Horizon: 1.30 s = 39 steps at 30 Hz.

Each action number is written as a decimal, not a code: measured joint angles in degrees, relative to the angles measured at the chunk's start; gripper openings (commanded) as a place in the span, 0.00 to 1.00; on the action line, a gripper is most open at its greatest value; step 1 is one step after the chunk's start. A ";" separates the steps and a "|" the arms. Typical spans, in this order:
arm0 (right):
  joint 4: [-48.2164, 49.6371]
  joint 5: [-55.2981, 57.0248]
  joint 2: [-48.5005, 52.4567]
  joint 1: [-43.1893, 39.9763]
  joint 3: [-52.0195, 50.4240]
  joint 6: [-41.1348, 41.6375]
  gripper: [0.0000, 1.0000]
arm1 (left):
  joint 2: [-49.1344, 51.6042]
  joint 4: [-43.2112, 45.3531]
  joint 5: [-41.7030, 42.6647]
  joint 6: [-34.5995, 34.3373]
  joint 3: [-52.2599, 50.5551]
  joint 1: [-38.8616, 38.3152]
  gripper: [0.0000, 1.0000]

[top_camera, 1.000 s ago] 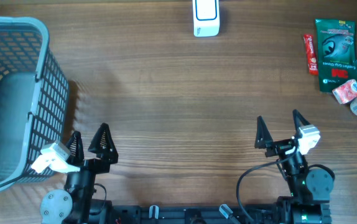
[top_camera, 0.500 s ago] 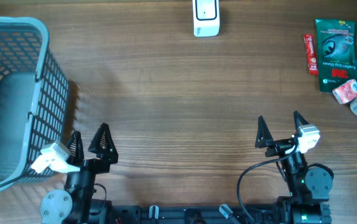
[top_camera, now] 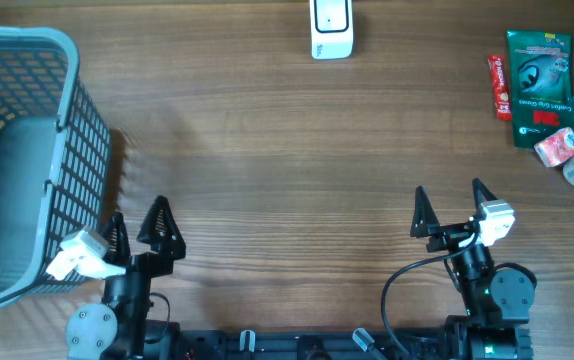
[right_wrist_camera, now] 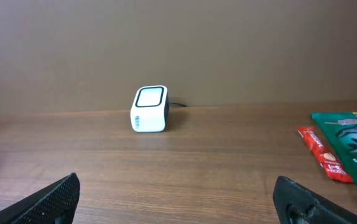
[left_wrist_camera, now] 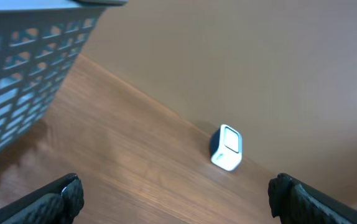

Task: Scan the item barcode

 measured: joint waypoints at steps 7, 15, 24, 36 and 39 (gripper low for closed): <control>-0.02 0.20 -0.04 0.00 0.00 0.00 1.00 | 0.04 26.62 -8.46 1.25 -16.83 0.00 1.00; 0.00 0.20 -0.07 0.00 0.00 0.00 1.00 | 0.00 34.01 -5.53 17.79 -23.41 0.00 1.00; 0.00 0.20 -0.07 0.00 0.00 0.00 1.00 | 0.00 25.99 -2.16 25.22 -24.04 0.98 1.00; 0.00 0.20 -0.07 0.00 0.00 0.00 1.00 | 0.00 25.92 -0.37 27.71 -24.04 1.18 1.00; 0.00 0.20 -0.07 0.00 0.00 0.00 1.00 | 0.00 25.92 -0.35 27.71 -24.04 1.60 1.00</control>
